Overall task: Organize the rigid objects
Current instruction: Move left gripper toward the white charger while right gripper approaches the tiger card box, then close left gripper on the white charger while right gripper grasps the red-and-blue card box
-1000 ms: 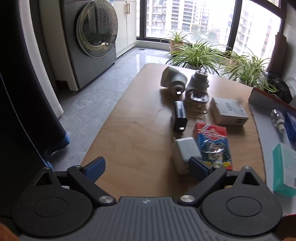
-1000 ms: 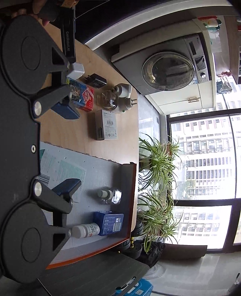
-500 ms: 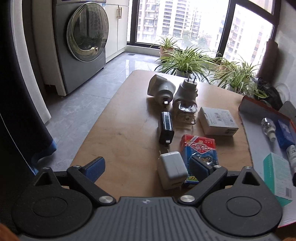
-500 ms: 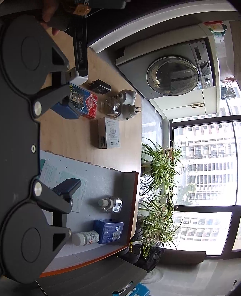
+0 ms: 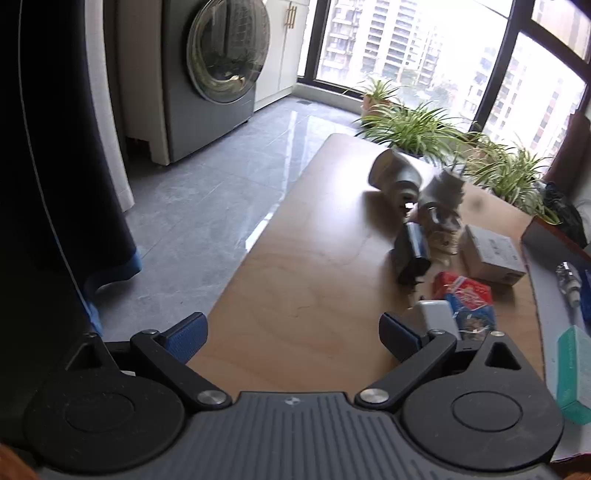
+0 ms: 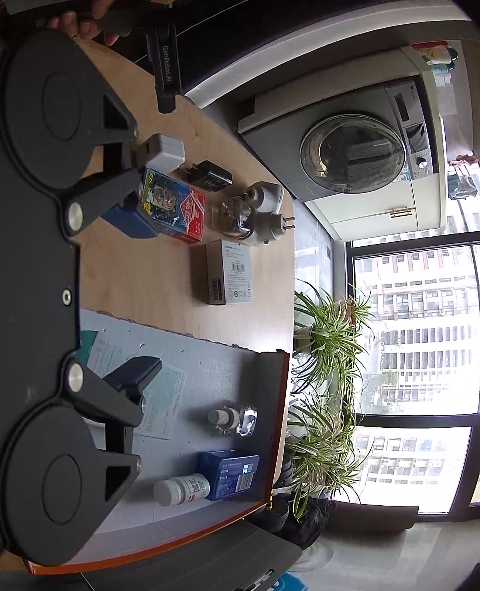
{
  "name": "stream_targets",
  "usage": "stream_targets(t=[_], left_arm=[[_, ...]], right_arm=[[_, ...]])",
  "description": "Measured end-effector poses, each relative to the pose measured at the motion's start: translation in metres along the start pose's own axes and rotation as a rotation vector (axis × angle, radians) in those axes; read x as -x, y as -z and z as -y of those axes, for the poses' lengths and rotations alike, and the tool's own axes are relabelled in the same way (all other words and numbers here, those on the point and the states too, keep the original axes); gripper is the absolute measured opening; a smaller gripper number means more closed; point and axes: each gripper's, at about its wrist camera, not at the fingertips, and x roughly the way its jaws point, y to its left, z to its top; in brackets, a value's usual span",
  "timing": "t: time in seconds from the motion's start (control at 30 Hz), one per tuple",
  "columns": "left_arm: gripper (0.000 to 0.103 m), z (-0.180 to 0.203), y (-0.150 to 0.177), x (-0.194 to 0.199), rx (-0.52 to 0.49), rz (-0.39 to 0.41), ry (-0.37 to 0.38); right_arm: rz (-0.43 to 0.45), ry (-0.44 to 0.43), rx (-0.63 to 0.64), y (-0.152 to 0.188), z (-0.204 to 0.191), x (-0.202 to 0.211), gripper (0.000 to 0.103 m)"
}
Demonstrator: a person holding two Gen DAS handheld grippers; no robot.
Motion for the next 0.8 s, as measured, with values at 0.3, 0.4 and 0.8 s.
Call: stream_targets(t=[0.3,0.4,0.8], left_arm=[[0.103,0.04,0.002,-0.015,-0.116,0.0,0.03],[0.103,0.023,0.002,-0.013,-0.11,0.015,-0.015],[0.103,0.021,0.0,-0.005,-0.074,0.012,0.062]], right_arm=[[0.0,0.009,0.014,0.001,0.0,0.004,0.084],[-0.005,0.011,-0.004,0.002,0.003,0.0,0.084],[-0.027,-0.037,0.027,0.004,-0.015,-0.013,0.084]])
